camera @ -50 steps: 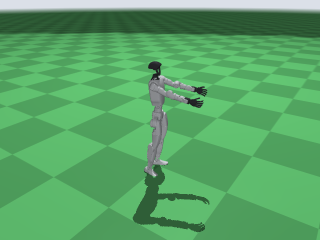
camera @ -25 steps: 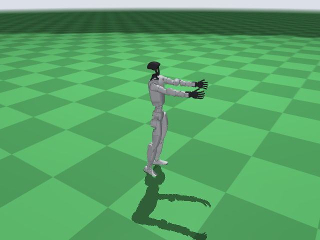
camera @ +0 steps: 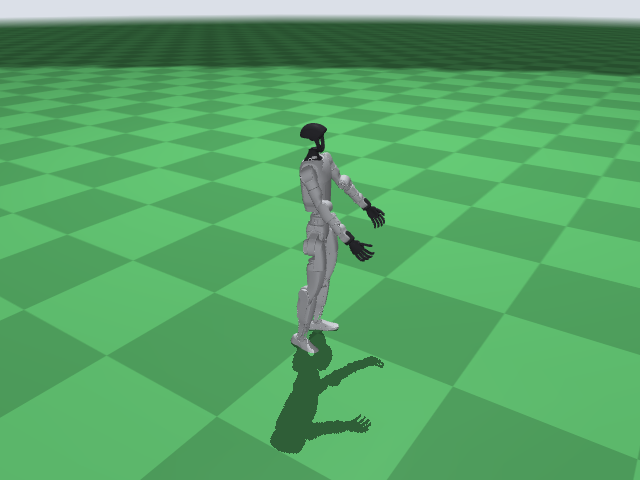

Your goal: In place motions

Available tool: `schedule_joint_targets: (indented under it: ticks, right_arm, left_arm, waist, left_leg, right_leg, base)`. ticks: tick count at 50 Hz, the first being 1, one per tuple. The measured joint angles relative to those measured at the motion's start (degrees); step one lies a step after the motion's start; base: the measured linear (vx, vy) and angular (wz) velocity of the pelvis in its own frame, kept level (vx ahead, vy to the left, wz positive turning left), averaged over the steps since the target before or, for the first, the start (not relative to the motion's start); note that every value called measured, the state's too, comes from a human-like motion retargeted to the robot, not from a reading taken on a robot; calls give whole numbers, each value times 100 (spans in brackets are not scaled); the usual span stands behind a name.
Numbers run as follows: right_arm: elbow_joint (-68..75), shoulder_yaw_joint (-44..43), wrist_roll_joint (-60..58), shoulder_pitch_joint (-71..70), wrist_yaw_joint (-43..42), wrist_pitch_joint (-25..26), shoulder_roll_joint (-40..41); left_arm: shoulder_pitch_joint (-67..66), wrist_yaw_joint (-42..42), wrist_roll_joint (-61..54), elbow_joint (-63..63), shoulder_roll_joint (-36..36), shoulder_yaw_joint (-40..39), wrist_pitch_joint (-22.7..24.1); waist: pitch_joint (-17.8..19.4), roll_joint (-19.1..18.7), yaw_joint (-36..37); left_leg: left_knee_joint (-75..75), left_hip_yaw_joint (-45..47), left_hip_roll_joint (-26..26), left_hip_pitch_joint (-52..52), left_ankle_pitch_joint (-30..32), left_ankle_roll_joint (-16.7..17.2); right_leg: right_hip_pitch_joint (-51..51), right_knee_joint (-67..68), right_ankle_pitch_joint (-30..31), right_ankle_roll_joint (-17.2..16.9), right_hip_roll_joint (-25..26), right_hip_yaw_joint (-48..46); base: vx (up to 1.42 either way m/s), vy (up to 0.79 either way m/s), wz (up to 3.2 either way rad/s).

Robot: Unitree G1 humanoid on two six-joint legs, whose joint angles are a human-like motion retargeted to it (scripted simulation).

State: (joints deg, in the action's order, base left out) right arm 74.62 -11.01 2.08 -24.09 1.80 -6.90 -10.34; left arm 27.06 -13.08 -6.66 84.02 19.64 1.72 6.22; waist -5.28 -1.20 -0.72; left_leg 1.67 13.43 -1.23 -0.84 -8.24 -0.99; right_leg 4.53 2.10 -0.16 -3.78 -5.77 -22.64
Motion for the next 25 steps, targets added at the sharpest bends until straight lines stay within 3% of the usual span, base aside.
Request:
schedule_joint_targets:
  ticks: [3, 7, 15, 22, 25]
  right_arm:
    - [802, -304, -85, 305, 370, 572, -75]
    - [1903, -418, -386, 751, 825, 921, -328]
    - [2279, -36, -1215, 2425, 744, 1140, -220]
    - [2279, -214, -583, 3146, 1489, 1178, -26]
    - [2279, -449, -237, 3130, 1618, 1200, -18]
  left_arm:
    - [-432, 121, 373, 180, -37, -92, -211]
    - [-1108, 112, 729, 261, -39, -18, -200]
    - [-2576, 415, 1843, 520, -395, 350, -274]
    - [-3466, 633, 1454, 849, -1198, 83, -468]
    - [-3618, 756, 1074, 989, -1479, 99, -486]
  waist:
    - [320, -9, 43]
    - [605, -48, 55]
    - [786, -84, 38]
    - [847, -122, 729]
    - [789, -5, -33]
  left_leg:
    - [-12, 11, 13, -87, 20, 10]
    - [-29, 15, 22, -132, 36, 21]
    - [-24, -17, 5, -104, 43, 24]
    - [-13, 799, 232, -211, -94, 138]
    - [359, 70, 280, 72, -226, 382]
  right_leg:
    - [78, 3, 13, 0, -2, 7]
    - [115, -11, 30, 2, -3, 5]
    - [137, -34, 19, -16, -20, -24]
    - [-219, 323, -77, -124, -77, 842]
    - [-117, 289, -137, -190, -354, 105]
  base:
    - [-11, 0, -1]
    - [-2, 0, -1]
    - [5, 0, 4]
    - [3, 0, -90]
    - [-2, 2, 187]
